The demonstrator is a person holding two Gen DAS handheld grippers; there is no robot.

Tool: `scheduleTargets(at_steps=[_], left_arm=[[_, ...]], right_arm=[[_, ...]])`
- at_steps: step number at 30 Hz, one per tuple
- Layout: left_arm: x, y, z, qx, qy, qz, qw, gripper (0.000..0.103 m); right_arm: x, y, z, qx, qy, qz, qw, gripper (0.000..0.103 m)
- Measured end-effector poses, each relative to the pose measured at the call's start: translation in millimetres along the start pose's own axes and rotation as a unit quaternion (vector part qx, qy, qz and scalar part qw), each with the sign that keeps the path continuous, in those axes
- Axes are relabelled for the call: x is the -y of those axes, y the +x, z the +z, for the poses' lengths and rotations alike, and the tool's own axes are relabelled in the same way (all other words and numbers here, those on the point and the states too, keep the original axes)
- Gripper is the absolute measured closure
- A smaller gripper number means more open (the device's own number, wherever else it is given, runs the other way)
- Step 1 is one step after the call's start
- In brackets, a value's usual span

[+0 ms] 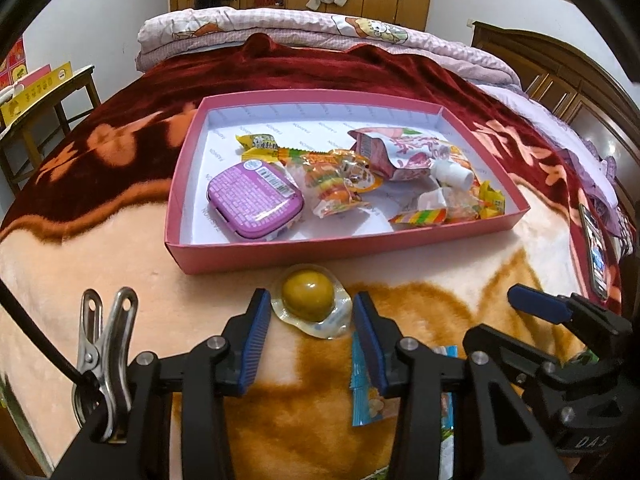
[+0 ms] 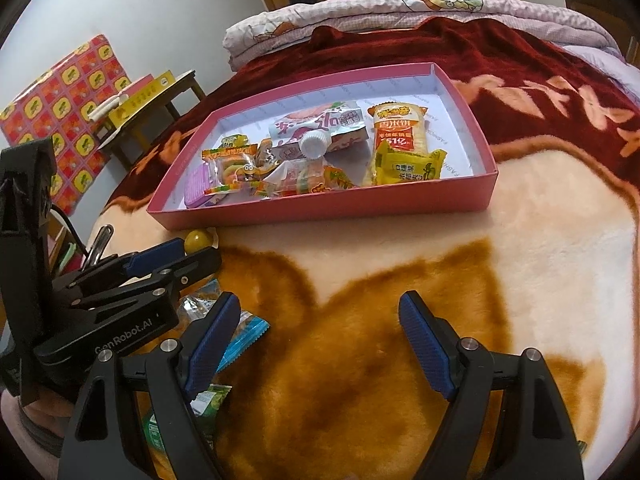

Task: Organize snacks
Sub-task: 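Grasp the orange jelly cup with the left tool while the right tool grasps a clear candy packet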

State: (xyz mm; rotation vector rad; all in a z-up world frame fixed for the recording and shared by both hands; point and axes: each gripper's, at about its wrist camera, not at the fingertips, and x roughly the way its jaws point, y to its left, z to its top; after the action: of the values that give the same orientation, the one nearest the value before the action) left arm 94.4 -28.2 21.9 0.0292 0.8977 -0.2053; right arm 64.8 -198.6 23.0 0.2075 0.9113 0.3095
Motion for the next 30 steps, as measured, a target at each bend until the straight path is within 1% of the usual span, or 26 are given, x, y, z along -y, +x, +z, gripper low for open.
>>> scheduleTargets(at_steps=[4,10,17,25,30], left_arm=[[-1.2,-2.4,-0.9,0.001,-0.003,-0.005,1.0000,0.059],[-5.4,-9.2,-3.9,0.003,-0.008,-0.011,0.9999,0.059],[-17.9,-19.8,-7.3,0.008,-0.016,-0.004,0.9998,0.059],[-31.4,-28.1,-14.0,0.012,-0.027,0.011,0.9995,0.059],[-39.0,-30.9,-17.5,0.016,-0.036,0.012,0.9992,0.059]], right_arm=[[-2.1,-0.3,-1.1,0.003,-0.006,-0.007,1.000,0.019],[-1.3,-1.2,-1.0,0.002,0.000,-0.004,1.000,0.019],[-3.7,-5.2,-1.9,-0.001,0.011,0.005,1.000,0.019],[-24.7,-6.3,-5.6,-0.009,-0.016,0.015,1.000,0.020],[-37.5,-5.1,-7.7,-0.016,-0.033,0.017,0.999,0.020]])
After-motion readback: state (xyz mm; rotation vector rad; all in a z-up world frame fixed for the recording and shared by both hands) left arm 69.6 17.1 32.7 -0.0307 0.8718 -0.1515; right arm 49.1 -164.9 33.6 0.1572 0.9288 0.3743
